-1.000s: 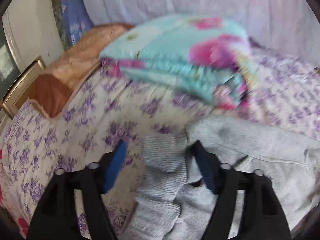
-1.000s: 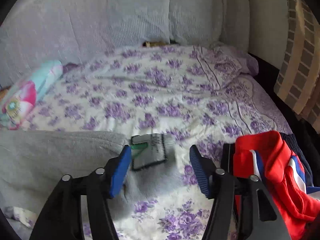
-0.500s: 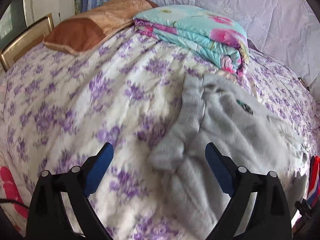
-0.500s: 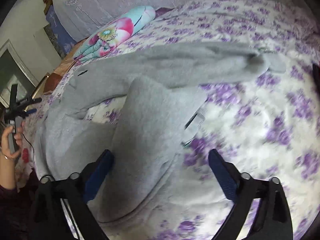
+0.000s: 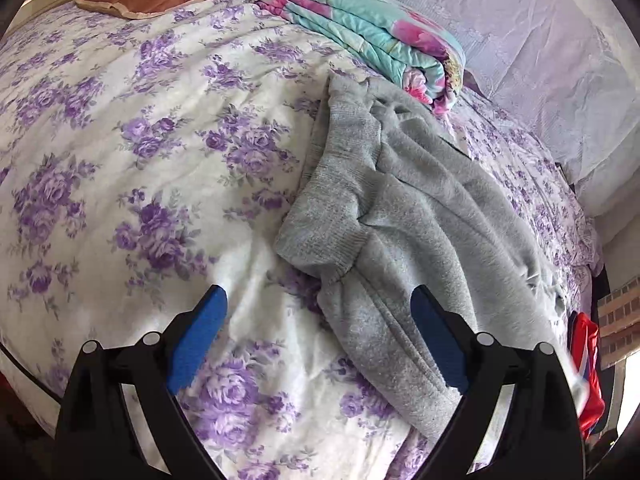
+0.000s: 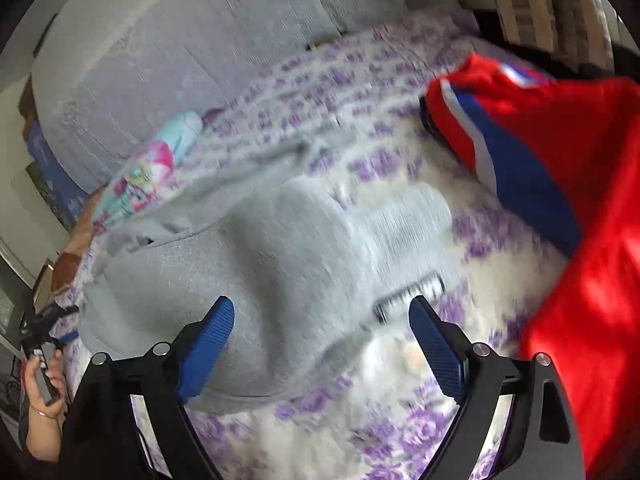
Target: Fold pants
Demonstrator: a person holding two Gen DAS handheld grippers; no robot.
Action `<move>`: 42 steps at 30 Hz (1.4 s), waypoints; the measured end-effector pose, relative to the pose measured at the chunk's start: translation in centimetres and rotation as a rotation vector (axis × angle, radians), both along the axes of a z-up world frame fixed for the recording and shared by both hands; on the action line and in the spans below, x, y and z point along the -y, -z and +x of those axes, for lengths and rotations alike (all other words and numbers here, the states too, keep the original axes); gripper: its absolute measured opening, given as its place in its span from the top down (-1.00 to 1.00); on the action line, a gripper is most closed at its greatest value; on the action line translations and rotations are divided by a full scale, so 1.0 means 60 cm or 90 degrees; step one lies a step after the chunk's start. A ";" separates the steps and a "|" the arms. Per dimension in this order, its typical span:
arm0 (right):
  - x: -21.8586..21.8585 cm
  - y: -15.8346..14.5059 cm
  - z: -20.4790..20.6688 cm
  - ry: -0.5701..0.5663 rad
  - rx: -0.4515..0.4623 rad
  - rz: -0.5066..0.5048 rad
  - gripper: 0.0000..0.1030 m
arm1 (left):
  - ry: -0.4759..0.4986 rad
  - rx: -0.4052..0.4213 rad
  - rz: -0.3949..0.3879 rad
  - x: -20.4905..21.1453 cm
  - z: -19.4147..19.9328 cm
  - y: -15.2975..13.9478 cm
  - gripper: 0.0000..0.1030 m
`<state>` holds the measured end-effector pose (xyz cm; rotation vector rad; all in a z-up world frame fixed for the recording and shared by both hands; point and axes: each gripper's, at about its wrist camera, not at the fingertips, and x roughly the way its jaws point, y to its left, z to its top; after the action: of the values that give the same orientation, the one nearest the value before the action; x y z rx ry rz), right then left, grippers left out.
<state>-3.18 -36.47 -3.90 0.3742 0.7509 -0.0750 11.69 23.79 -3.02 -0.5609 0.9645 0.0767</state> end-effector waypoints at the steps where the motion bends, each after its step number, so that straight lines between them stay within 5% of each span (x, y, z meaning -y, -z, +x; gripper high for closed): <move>1: 0.008 0.023 -0.005 0.011 -0.008 0.007 -0.74 | -0.005 0.001 -0.015 0.000 -0.008 0.000 -0.75; 5: 0.028 0.054 -0.023 0.024 0.025 0.062 -0.74 | 0.002 0.005 -0.021 0.018 -0.031 -0.014 -0.76; 7: 0.022 0.058 -0.014 0.012 0.027 0.067 -0.77 | 0.010 -0.008 0.004 0.034 -0.011 -0.007 -0.76; 10: 0.015 0.061 0.003 0.003 0.025 0.054 -0.72 | -0.015 -0.018 -0.024 0.040 0.030 0.022 -0.75; 12: 0.011 0.062 0.007 -0.017 0.030 0.065 -0.04 | -0.031 0.001 -0.030 0.048 0.048 0.026 -0.64; 14: 0.015 0.065 0.013 -0.024 0.030 0.087 0.65 | -0.025 0.029 -0.057 0.059 0.061 0.016 0.15; 16: 0.027 0.064 0.009 -0.022 0.051 0.127 0.69 | -0.051 0.065 -0.077 0.053 0.054 0.000 0.65; 19: 0.015 0.032 -0.008 -0.025 0.101 0.093 0.70 | -0.076 0.138 -0.055 0.046 0.011 -0.055 0.69; 22: -0.010 -0.020 -0.031 -0.050 0.159 0.037 0.66 | -0.075 0.178 -0.035 0.031 -0.043 -0.105 0.69; 23: -0.015 -0.030 -0.030 -0.046 0.148 0.013 0.39 | -0.078 0.173 -0.029 0.022 -0.063 -0.108 0.69; 24: -0.019 -0.029 -0.020 -0.039 0.107 -0.003 -0.22 | -0.086 0.163 -0.027 0.011 -0.079 -0.103 0.68; 25: -0.021 -0.016 -0.005 -0.040 0.042 -0.011 -0.47 | -0.096 0.144 -0.020 -0.003 -0.096 -0.091 0.68; 27: -0.017 0.026 0.012 -0.032 -0.062 -0.013 -0.51 | -0.103 0.093 -0.007 -0.027 -0.114 -0.053 0.63; 30: -0.008 0.040 -0.004 -0.029 -0.078 -0.031 -0.47 | -0.099 0.015 -0.018 -0.057 -0.124 0.014 0.20; 32: 0.000 0.013 -0.029 0.006 -0.054 -0.059 -0.47 | -0.107 0.027 -0.023 -0.071 -0.145 0.010 0.01; 36: -0.002 -0.068 -0.079 0.089 0.066 -0.151 -0.49 | -0.092 0.093 0.078 -0.041 -0.175 -0.069 -0.05; 39: -0.033 -0.097 -0.071 0.005 0.127 -0.132 -0.50 | -0.048 0.172 0.157 0.033 -0.187 -0.138 -0.23; 42: -0.059 -0.077 -0.019 -0.061 0.087 -0.103 -0.50 | 0.006 0.219 0.180 0.098 -0.184 -0.170 -0.55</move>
<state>-4.35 -32.93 0.70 0.1866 0.6226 -0.0188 0.63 17.91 7.20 -0.2949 0.6072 0.1029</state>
